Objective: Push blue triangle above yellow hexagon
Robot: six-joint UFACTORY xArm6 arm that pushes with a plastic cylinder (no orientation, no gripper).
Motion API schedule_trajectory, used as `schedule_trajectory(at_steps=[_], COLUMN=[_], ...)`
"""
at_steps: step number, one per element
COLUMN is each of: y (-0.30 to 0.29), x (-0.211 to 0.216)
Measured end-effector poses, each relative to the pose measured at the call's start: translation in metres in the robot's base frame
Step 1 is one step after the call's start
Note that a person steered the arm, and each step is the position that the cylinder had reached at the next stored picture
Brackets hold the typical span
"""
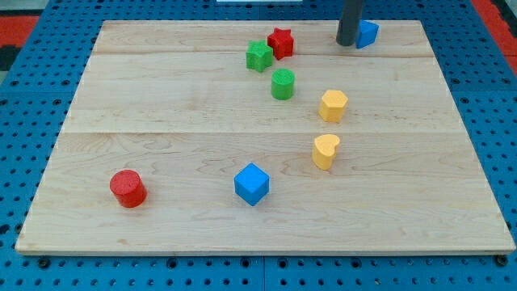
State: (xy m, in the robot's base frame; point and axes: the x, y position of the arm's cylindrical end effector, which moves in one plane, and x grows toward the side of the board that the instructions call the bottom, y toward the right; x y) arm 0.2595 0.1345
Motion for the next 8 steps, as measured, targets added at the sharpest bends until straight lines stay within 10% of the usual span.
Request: schedule_trajectory(at_steps=[3,5,6,8], y=[-0.113,0.060,0.136,0.082], x=[-0.008,0.052,0.011,-0.041])
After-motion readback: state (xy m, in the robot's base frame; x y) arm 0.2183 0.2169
